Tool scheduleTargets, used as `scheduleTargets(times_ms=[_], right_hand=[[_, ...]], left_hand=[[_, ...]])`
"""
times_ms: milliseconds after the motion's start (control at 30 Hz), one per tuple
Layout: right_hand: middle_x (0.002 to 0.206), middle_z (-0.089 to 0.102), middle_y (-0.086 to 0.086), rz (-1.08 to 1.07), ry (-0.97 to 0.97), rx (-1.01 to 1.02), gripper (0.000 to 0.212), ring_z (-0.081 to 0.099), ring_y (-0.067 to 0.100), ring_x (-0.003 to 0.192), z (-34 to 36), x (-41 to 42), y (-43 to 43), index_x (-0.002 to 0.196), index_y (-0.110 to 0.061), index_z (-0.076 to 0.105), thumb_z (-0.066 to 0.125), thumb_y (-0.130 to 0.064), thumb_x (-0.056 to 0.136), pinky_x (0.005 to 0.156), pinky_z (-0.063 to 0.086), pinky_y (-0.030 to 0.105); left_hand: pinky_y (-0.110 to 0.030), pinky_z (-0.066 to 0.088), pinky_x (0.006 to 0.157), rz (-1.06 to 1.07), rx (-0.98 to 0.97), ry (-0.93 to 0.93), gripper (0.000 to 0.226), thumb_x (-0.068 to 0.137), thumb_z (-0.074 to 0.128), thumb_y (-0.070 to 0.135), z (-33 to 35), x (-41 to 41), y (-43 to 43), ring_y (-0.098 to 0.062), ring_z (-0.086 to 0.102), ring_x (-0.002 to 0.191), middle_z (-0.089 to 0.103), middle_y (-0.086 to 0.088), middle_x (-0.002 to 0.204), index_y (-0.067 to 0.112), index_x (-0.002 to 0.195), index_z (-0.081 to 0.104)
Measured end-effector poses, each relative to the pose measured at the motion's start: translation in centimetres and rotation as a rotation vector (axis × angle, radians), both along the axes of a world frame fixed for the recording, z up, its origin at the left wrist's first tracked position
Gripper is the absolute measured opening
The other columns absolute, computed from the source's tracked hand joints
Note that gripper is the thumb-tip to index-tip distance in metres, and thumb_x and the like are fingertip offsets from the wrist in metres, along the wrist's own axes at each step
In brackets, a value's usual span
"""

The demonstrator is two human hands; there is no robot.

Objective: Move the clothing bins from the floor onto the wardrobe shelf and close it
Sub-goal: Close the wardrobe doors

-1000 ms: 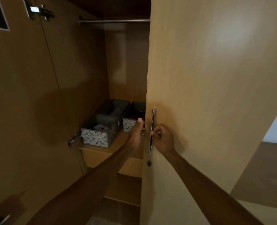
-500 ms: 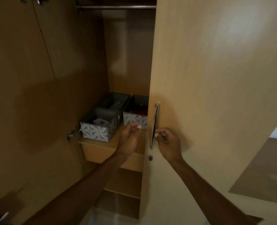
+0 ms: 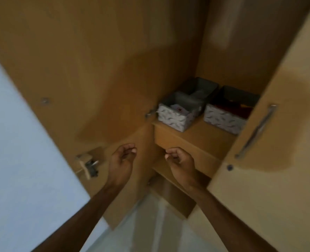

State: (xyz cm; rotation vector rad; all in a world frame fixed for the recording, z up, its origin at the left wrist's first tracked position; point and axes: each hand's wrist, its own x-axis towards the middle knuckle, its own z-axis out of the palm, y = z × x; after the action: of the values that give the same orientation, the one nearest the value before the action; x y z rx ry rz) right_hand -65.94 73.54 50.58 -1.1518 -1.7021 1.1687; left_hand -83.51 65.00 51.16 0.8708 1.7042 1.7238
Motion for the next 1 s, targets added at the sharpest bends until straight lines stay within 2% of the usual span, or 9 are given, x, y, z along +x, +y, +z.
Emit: scheduleTargets(times_ms=[67,167,233,300,433,600,767,867,1000], right_hand=[[0.092,0.068,-0.007,0.11,0.019,-0.021,0.011,0.062,0.002,0.082,0.6,-3.8,-1.5,0.099,-0.019,0.067,0.063,-0.016,0.089,0.069,0.048,0.011],[0.091,0.068,-0.003,0.232,0.048,0.005,0.011,0.062,0.005,0.082,1.7,-9.4,-3.5,0.099,-0.014,0.067,0.062,-0.014,0.09,0.068,0.048,0.012],[0.088,0.067,-0.009,0.279,0.042,0.034,0.008,0.062,0.002,0.081,2.5,-12.3,-4.7,0.096,-0.019,0.066,0.063,-0.017,0.089,0.067,0.048,0.011],[0.088,0.067,-0.012,0.331,0.067,0.06,0.008,0.062,-0.002,0.08,3.9,-15.9,-6.8,0.096,-0.022,0.067,0.064,-0.02,0.088,0.067,0.047,0.01],[0.092,0.068,-0.013,0.335,0.117,0.107,0.012,0.063,0.001,0.086,6.6,-19.7,-9.1,0.098,-0.025,0.067,0.065,-0.022,0.087,0.068,0.048,0.011],[0.094,0.068,-0.015,0.293,0.153,0.163,0.013,0.063,0.002,0.088,10.0,-21.6,-11.6,0.101,-0.025,0.067,0.063,-0.022,0.089,0.072,0.049,0.011],[0.094,0.066,-0.017,0.195,0.122,0.208,0.014,0.062,0.001,0.09,10.0,-19.8,-12.5,0.103,-0.025,0.066,0.063,-0.021,0.09,0.069,0.047,0.01],[0.093,0.067,-0.017,0.13,0.123,0.223,0.012,0.062,0.002,0.09,9.5,-18.0,-12.8,0.1,-0.029,0.066,0.064,-0.025,0.089,0.074,0.054,0.019],[0.085,0.068,-0.01,0.014,0.217,0.342,0.007,0.064,0.007,0.083,9.3,-14.4,-13.7,0.088,-0.028,0.065,0.07,-0.029,0.083,0.072,0.056,0.026]], left_hand=[[-0.034,0.051,0.091,0.106,-0.014,0.034,0.015,0.093,0.062,0.018,0.5,-2.9,-3.1,-0.017,0.066,0.102,0.071,-0.001,0.107,0.019,0.107,0.068],[-0.027,0.055,0.074,0.227,-0.009,0.082,0.016,0.094,0.06,0.018,2.7,-6.6,-7.4,-0.007,0.068,0.085,0.072,-0.001,0.098,0.017,0.108,0.067],[-0.023,0.054,0.08,0.302,0.017,0.134,0.016,0.094,0.06,0.016,3.9,-8.5,-9.5,-0.003,0.068,0.088,0.073,0.002,0.098,0.015,0.107,0.068],[-0.026,0.051,0.088,0.37,0.032,0.194,0.017,0.093,0.06,0.017,5.3,-11.1,-12.4,-0.007,0.066,0.1,0.072,0.006,0.103,0.019,0.107,0.069],[-0.024,0.047,0.087,0.465,0.021,0.252,0.022,0.094,0.058,0.02,7.5,-13.7,-13.4,-0.006,0.062,0.102,0.066,0.009,0.11,0.019,0.115,0.063],[-0.026,0.05,0.089,0.163,-0.017,0.246,0.027,0.097,0.05,0.019,10.9,-16.1,-11.7,-0.01,0.062,0.105,0.065,0.005,0.115,0.016,0.123,0.059],[-0.017,0.047,0.075,0.146,0.069,0.156,0.022,0.099,0.046,0.018,10.0,-15.5,-11.8,-0.007,0.064,0.096,0.068,0.008,0.104,0.017,0.112,0.064],[-0.015,0.05,0.069,0.072,0.165,0.178,0.024,0.099,0.045,0.014,9.4,-14.3,-12.4,-0.014,0.067,0.089,0.072,-0.001,0.096,0.012,0.099,0.069],[-0.025,0.055,0.068,-0.171,0.269,0.204,0.03,0.098,0.044,0.018,9.1,-11.8,-12.3,-0.023,0.07,0.081,0.074,-0.009,0.086,0.005,0.095,0.072]])
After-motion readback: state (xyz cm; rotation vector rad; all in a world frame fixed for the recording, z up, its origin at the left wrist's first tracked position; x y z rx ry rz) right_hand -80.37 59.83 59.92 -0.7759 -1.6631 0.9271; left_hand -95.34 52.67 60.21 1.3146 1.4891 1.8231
